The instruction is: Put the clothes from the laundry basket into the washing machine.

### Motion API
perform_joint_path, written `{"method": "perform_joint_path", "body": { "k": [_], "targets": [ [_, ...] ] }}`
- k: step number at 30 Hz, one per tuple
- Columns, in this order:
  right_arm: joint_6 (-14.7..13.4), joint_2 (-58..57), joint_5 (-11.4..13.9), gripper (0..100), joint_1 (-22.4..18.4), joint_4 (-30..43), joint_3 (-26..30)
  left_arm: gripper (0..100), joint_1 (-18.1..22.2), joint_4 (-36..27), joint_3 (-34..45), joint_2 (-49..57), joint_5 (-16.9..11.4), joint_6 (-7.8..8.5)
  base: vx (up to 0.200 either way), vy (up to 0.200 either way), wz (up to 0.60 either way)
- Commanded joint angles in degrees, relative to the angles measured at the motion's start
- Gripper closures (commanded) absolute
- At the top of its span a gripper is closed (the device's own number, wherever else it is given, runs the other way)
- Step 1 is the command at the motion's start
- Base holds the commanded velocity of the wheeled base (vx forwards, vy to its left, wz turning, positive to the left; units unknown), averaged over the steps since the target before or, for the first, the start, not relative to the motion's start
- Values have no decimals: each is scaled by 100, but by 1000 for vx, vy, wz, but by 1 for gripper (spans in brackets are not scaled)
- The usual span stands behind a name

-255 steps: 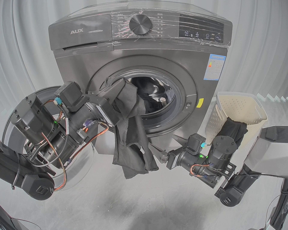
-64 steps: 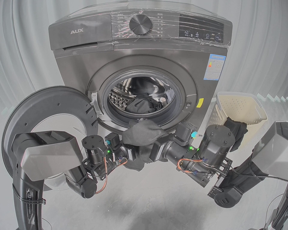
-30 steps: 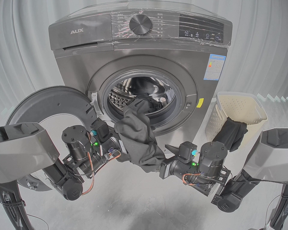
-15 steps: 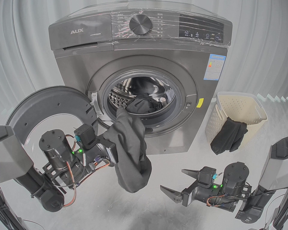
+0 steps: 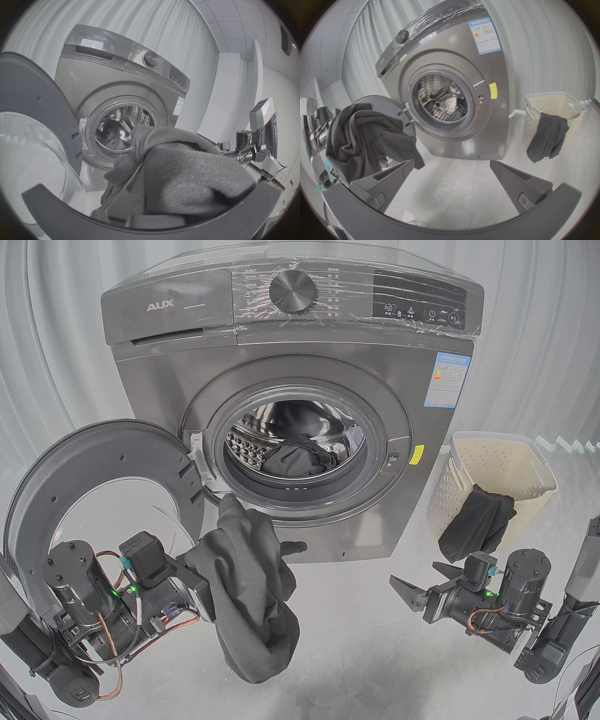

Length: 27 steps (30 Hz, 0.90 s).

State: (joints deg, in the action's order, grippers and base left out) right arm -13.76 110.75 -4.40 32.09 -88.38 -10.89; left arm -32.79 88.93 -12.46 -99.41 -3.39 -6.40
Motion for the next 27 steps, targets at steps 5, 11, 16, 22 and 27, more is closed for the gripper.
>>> {"method": "perform_joint_path", "body": {
  "k": [5, 11, 16, 22, 27],
  "targets": [
    [23, 61, -87, 0, -273, -4, -186, 100, 177, 1, 156, 27, 14, 34, 0, 0, 0],
    [23, 184, -70, 0, -361, -4, -186, 100, 168, -7, 218, 54, -21, -28, 33, 0, 0],
    [23, 140, -70, 0, -326, -4, -177, 100, 89, 1, 218, -78, -4, 25, 200, 0, 0],
    [14, 166, -52, 0, -299, -4, -159, 100, 54, 1, 262, -122, 14, 42, 0, 0, 0],
    [14, 157, -52, 0, -282, -4, -159, 100, -43, 1, 270, -131, 14, 34, 80, 0, 0]
  ]
}}
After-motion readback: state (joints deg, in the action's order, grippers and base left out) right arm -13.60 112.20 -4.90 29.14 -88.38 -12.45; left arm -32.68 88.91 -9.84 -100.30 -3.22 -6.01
